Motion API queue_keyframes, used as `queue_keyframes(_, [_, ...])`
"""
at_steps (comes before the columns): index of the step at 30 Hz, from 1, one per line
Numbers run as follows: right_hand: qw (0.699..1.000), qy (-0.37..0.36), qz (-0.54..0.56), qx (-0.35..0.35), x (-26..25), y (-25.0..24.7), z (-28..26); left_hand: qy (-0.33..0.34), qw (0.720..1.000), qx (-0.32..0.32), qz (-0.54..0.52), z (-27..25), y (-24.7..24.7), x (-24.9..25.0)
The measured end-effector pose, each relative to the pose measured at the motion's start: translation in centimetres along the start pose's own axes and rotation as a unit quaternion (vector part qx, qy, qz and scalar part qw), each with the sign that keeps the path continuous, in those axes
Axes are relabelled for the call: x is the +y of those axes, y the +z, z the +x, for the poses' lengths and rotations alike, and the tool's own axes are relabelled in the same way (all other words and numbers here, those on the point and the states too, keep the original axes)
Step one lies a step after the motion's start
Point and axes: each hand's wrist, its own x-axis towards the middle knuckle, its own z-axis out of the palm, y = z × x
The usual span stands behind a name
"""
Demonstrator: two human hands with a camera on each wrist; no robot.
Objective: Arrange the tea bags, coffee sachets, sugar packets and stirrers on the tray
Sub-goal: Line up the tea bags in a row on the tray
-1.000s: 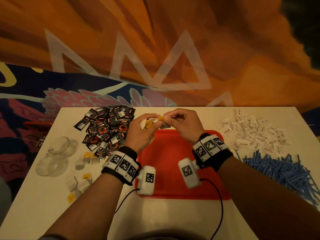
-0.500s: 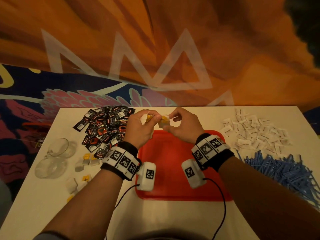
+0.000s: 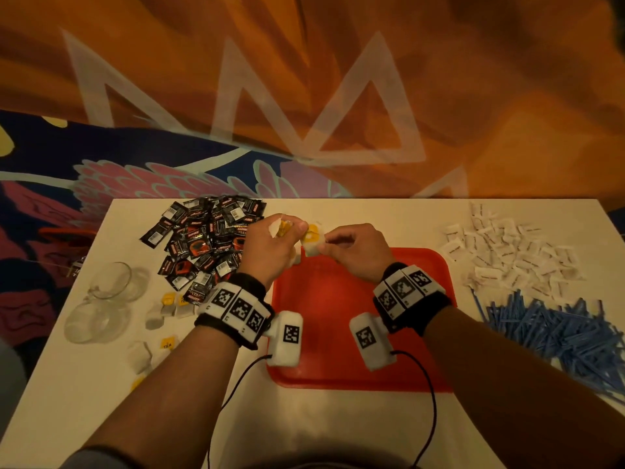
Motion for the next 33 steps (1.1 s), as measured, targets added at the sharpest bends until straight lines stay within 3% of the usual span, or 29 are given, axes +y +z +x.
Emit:
queue_keyframes(6, [0.99, 0.132, -0.043, 0.03, 5.3, 3.4, 3.5, -0.156, 0.983, 0.06, -0.073, 0.2, -1.5, -3.1])
queue_keyframes(13, [0.953, 0.265, -0.144, -0.025, 8.8, 7.0, 7.0, -0.246, 0.964, 0.078, -0.061, -0.3, -5.0, -7.2])
queue_keyframes(24, [0.94, 0.31, -0.145, 0.008, 9.9, 9.7, 10.5, -0.269, 0.956, 0.103, -0.058, 0.5, -7.8, -9.7])
queue_keyframes(33, [0.933, 0.32, -0.162, -0.009, 10.1, 9.7, 11.0, -0.274, 0.956, 0.085, -0.066, 1.0, -7.9, -10.3])
